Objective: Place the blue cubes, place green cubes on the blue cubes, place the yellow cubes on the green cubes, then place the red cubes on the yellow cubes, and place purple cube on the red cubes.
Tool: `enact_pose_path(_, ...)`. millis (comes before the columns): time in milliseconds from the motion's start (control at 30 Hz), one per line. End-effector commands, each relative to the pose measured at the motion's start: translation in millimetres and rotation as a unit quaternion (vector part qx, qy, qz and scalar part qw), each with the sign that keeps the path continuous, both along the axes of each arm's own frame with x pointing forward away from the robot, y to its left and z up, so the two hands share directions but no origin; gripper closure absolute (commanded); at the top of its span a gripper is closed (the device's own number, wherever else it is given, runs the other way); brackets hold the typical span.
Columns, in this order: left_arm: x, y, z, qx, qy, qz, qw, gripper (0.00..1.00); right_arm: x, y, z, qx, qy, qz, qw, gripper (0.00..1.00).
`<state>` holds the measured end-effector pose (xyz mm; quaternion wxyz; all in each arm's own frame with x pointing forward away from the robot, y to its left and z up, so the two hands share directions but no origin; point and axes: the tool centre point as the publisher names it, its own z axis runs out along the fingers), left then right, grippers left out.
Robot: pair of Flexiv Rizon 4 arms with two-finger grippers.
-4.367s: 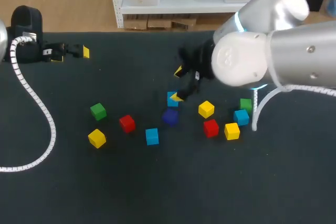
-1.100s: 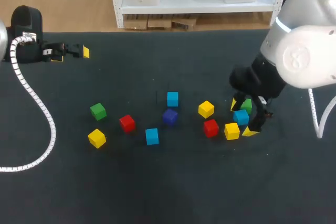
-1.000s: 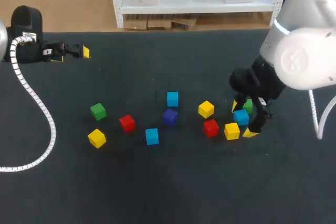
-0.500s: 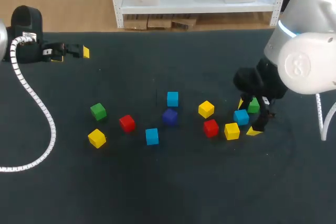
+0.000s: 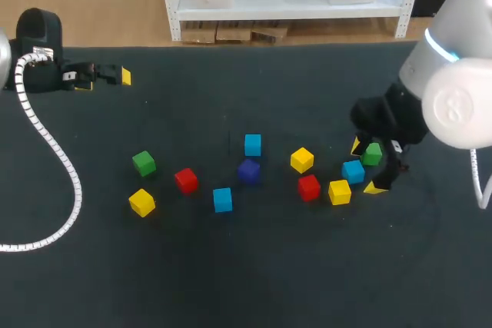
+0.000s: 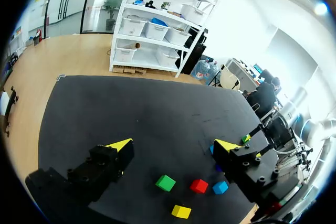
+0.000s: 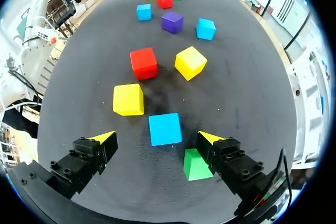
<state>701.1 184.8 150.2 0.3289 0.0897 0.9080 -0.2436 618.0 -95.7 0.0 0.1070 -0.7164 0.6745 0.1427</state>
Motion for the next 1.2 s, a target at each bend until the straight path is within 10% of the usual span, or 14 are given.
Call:
enact_pose_path(33,0.0,0.3,-0.2,0.0,0.0,0.0,1.0,0.0,0.1,0.3,-1.4,0.007,-0.007,0.008,1.0,0.0)
enact_pose_path(233,0.0,0.3,-0.2,0.0,0.0,0.0,1.0,0.0,2.9,3.0,-1.1,0.014,-0.012,0.022,1.0,0.05)
enact_pose_path(433,0.0,0.3,-0.2,0.0,0.0,0.0,1.0,0.0,4.8,2.6,-1.0,0.016,-0.014,0.028,0.999,0.5)
enact_pose_path(767,0.0,0.3,-0.2,0.0,0.0,0.0,1.0,0.0,5.1,2.8,-2.8,0.021,-0.01,0.034,0.999,0.55)
enact_pose_path(933,0.0,0.3,-0.2,0.0,0.0,0.0,1.0,0.0,5.4,3.0,-3.6,0.025,-0.009,0.035,0.999,1.0)
enact_pose_path(1200,0.0,0.3,-0.2,0.0,0.0,0.0,1.0,0.0,8.3,1.0,4.7,0.018,-0.01,0.014,1.0,1.0)
